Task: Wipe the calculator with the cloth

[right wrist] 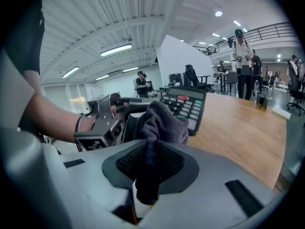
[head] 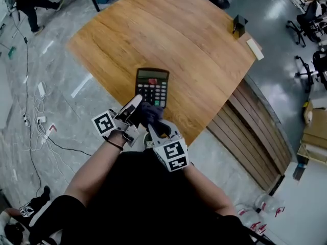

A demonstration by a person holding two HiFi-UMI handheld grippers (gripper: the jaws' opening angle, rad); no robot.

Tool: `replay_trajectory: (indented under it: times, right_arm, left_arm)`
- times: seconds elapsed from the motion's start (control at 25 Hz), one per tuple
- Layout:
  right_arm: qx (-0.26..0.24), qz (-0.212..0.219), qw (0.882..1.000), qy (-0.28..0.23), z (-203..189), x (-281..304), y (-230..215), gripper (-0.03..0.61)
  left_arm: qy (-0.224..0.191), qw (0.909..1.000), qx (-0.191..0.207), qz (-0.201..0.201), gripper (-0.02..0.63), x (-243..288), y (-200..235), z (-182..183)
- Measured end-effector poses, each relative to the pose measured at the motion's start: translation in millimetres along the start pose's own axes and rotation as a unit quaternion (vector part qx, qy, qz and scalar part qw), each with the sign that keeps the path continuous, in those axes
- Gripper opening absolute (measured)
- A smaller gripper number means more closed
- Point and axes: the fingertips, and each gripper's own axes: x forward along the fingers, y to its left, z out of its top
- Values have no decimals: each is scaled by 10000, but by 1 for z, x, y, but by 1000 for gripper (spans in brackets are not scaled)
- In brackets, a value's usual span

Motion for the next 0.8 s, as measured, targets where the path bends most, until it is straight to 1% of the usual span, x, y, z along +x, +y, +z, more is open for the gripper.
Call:
replay_trajectory:
  times: [0.12, 0.24, 0.36, 0.48, 0.56, 0.68, 0.8]
  right_arm:
    - [135, -159, 9998, -38, -11, 2, -9, 67]
    - [187, -268, 9990, -306, -7, 5, -17, 67]
    - [41, -438, 9974, -564, 0, 6, -24, 67]
    - [37, -676, 9941, -843, 7, 2, -37, 67]
    - [115, -911, 9900, -1071, 13, -6, -52, 67]
    - [222, -1373, 9800, -1421, 21, -25, -84, 67]
    - [231, -1770, 9706, -1615, 28, -46, -112, 67]
  left_arm:
    - [-20, 9993, -294, -236, 71, 3, -14, 3]
    - [73, 9976, -586, -369, 71, 4, -26, -5]
    - [192, 9961, -737, -442, 69, 5, -37, -17]
    - [375, 9950, -792, -481, 71, 3, -45, -29]
    - [437, 9946, -803, -490, 71, 0, -47, -32]
    - [309, 9934, -968, -527, 71, -5, -49, -24]
    - [244, 9924, -1057, -577, 71, -8, -51, -16]
